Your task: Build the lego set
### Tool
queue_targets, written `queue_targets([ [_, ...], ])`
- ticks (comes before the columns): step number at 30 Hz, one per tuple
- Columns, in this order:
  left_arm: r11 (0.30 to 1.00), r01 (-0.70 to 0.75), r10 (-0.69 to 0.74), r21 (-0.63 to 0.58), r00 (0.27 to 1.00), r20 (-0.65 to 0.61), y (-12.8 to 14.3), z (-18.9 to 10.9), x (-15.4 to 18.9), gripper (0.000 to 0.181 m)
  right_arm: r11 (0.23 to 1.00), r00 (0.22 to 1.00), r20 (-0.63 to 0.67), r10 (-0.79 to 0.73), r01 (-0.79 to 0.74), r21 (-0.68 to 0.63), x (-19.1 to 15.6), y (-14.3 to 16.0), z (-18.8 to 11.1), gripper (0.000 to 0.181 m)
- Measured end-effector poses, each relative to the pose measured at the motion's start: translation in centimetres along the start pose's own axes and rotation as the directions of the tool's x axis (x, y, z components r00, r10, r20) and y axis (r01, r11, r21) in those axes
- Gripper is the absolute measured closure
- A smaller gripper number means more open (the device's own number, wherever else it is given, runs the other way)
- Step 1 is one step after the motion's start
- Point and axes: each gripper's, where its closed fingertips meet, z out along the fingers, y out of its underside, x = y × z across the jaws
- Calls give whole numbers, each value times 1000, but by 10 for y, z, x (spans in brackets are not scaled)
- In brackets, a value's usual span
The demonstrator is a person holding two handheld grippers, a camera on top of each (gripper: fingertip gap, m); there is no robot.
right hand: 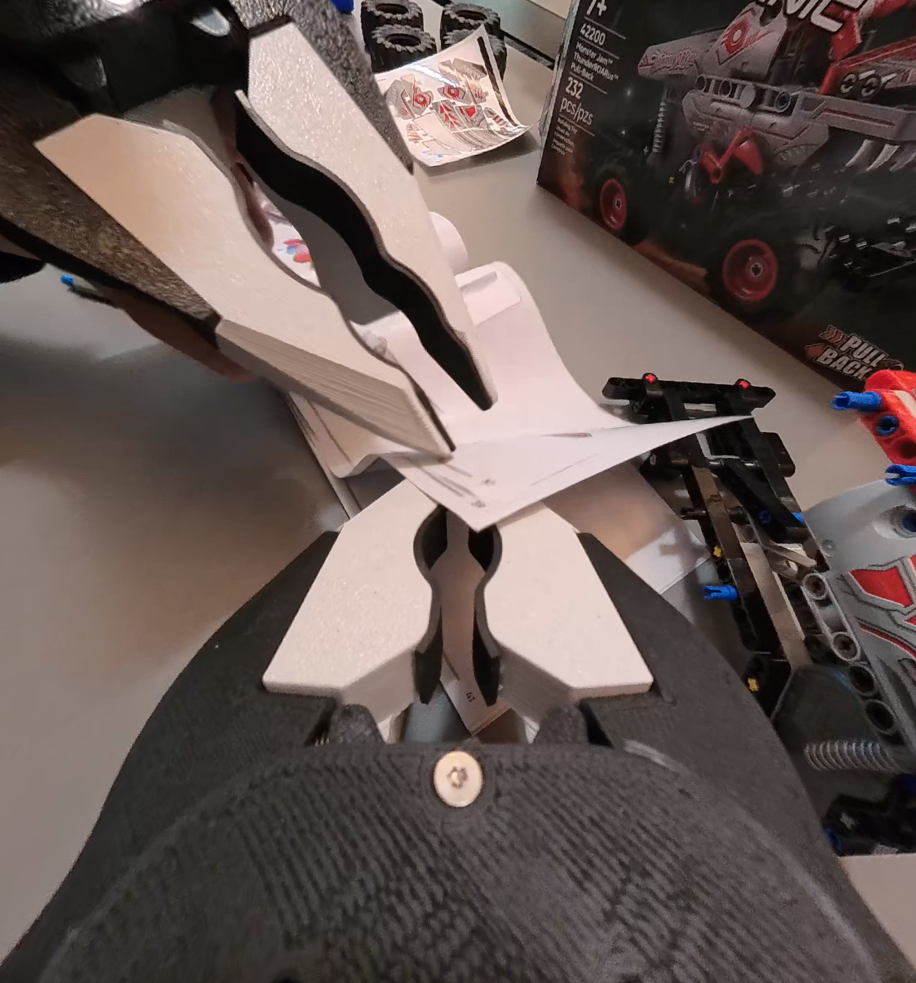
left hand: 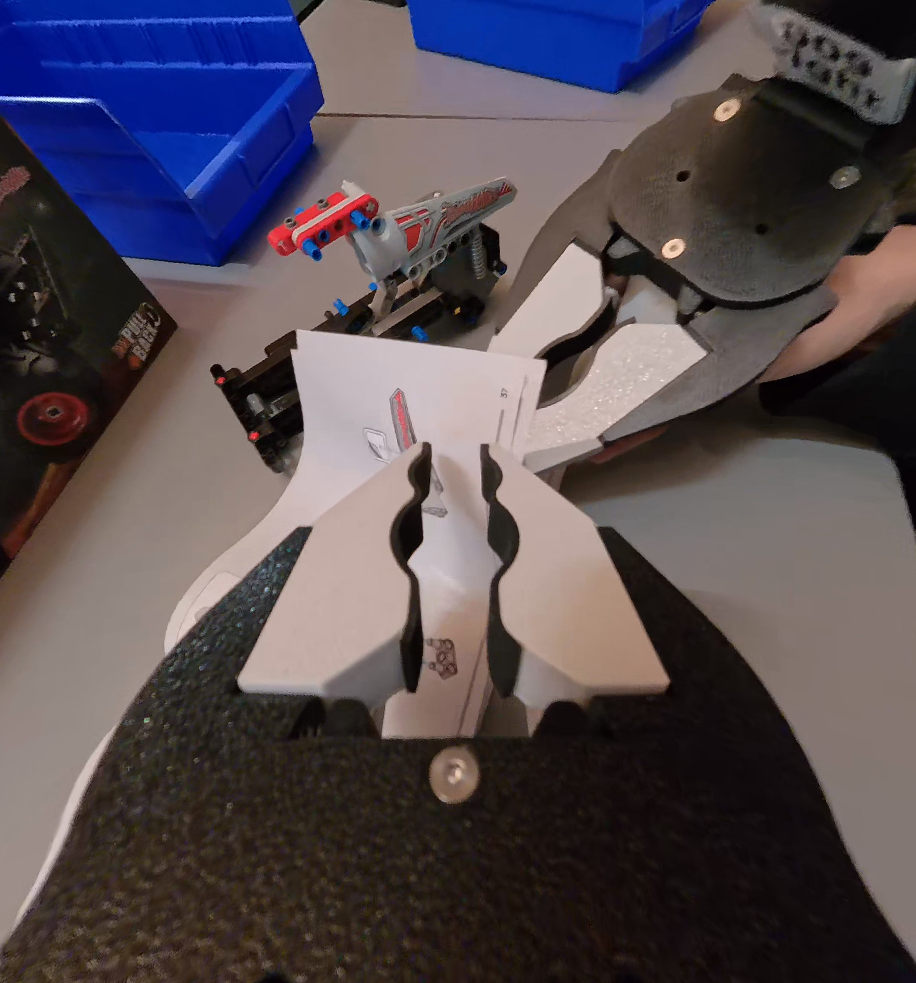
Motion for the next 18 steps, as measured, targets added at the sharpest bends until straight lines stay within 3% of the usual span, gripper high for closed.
queue_targets([
  [6, 989, -51, 57, -136, 997, 43, 23, 9, -10, 166, 998, 998, 30, 52, -51, -48, -1, 10, -2, 180],
  [7, 987, -54, 62, -152, 997, 45, 26, 11, -10, 166, 995, 996, 44, 80, -77, -68, -2, 14, -3, 166],
  [11, 977, -78, 89, -196, 995, 47, 35, 16, -9, 165, 973, 971, 99, 218, -208, -102, -3, 22, -9, 145],
  [14, 967, -94, 112, -239, 992, 63, 42, 18, -11, 165, 952, 931, 198, 306, -295, -85, -12, 19, -17, 137],
  [18, 953, -93, 117, -287, 991, 70, 52, 21, -13, 166, 935, 907, 229, 353, -350, -54, -9, 15, -23, 134],
])
